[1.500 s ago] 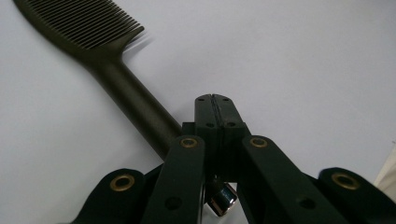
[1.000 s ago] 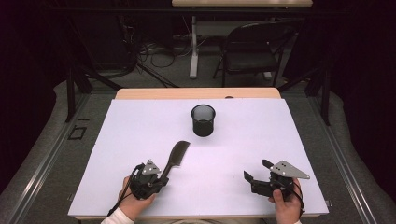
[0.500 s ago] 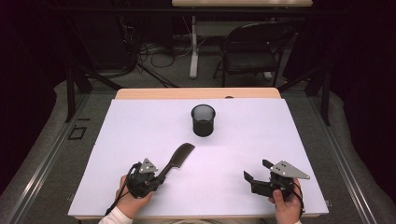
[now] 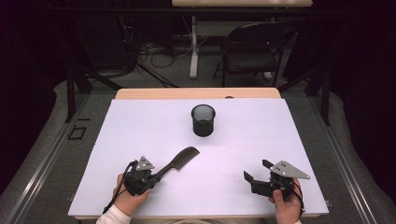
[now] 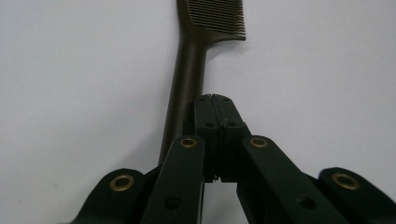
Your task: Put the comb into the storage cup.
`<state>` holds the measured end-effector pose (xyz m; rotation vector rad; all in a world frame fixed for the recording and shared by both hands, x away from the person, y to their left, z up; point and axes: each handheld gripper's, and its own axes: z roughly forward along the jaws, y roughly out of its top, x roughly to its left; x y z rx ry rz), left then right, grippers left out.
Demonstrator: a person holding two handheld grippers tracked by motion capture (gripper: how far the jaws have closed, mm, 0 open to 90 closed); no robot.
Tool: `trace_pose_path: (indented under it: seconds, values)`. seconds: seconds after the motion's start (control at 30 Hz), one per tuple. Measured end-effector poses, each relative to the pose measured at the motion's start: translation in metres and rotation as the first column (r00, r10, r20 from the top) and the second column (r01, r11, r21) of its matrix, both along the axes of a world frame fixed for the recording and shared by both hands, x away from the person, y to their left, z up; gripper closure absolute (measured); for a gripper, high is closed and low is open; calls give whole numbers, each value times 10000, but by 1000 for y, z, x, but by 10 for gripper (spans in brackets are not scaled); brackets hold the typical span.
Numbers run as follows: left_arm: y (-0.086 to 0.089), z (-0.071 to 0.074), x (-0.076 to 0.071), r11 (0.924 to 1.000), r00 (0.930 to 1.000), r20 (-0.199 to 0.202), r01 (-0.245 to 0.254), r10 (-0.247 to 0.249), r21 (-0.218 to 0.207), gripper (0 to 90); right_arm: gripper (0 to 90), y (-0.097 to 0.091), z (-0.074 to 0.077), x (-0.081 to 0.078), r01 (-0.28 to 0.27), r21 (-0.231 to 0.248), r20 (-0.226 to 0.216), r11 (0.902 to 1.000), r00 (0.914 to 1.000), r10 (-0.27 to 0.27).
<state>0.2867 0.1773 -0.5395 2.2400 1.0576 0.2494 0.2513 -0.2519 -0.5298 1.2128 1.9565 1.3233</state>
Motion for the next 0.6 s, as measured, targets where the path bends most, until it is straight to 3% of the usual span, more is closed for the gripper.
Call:
trace_pose_path:
  seconds: [0.13, 0.37, 0.6]
  values:
    - [2, 0, 1, 10000, 9999, -118, -10, 11, 12, 898, 147, 0, 0, 0, -23, 10, 5, 10000, 10000, 23]
    - [2, 1, 1, 9999, 10000, 14, -62, 62, -128, 887, 147, 0, 0, 0, -17, -22, -42, 10000, 10000, 17]
    - [2, 5, -1, 9995, 10000, 58, 34, -33, -301, 822, 147, 0, 0, 0, -17, -35, -67, 10000, 10000, 17]
